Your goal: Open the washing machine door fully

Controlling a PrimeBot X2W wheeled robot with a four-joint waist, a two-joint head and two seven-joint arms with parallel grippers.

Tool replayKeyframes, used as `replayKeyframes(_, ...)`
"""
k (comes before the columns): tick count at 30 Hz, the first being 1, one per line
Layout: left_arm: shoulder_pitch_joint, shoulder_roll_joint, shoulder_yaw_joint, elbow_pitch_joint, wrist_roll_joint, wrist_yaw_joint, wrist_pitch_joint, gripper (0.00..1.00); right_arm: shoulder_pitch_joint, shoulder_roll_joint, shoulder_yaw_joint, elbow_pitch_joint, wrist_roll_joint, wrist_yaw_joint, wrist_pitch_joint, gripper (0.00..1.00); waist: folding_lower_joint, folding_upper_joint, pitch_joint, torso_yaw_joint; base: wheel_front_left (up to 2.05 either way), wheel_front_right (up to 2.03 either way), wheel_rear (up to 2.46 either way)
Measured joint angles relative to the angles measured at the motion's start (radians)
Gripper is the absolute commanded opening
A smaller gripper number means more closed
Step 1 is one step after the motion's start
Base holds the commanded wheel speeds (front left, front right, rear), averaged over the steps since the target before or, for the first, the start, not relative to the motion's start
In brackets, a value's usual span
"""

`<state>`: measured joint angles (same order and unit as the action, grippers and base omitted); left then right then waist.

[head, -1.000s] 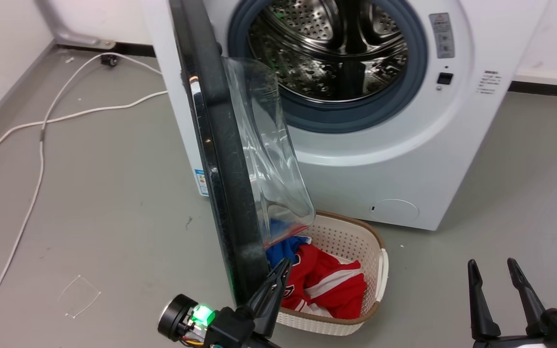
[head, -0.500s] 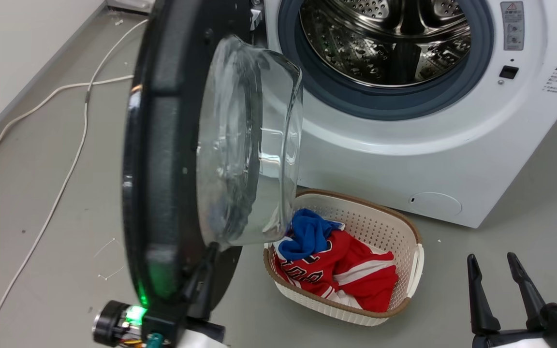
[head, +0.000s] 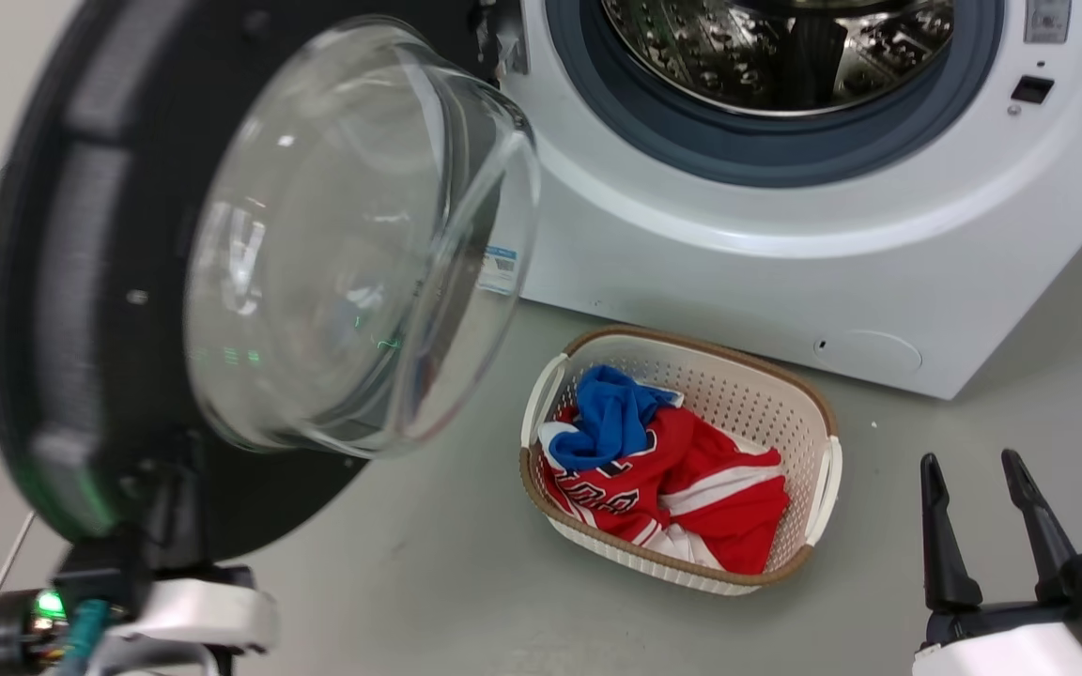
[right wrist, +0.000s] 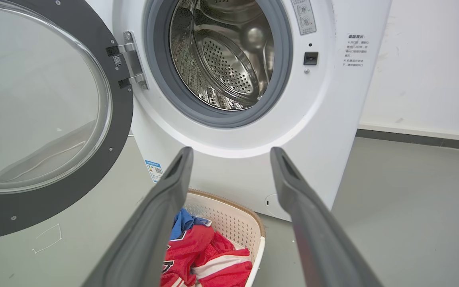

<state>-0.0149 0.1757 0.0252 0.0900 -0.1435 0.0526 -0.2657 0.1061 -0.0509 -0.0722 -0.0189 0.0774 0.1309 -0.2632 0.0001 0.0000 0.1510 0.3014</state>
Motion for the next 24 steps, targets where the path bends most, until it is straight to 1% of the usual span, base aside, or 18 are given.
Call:
replayKeyframes(8,-0.075,0.002,0.191,0.028,-0.018,0.014,0.000,0.00,-0.035,0.000,-0.011,-0.007,-0.027,0.000,0.000,1.00,0.0000,0.0000,0.055,-0.021,0.00,0.00,0.00)
replayKeyframes(12,-0.116,0.006,0.275,0.049,-0.024,0.009,0.000,0.00,-0.048,0.000,-0.019,-0.012,-0.034,0.000,0.000,1.00,0.0000,0.0000,0.082,-0.032,0.00,0.00,0.00)
replayKeyframes(19,-0.187,0.019,0.364,0.111,-0.020,-0.020,0.000,0.00,-0.075,0.000,-0.018,-0.016,-0.051,0.000,0.000,1.00,0.0000,0.0000,0.121,-0.048,0.00,0.00,0.00)
replayKeyframes(24,-0.247,0.044,0.416,0.172,-0.020,-0.045,0.000,0.00,-0.097,0.000,-0.018,-0.018,-0.054,0.000,0.000,1.00,0.0000,0.0000,0.145,-0.061,0.00,0.00,0.00)
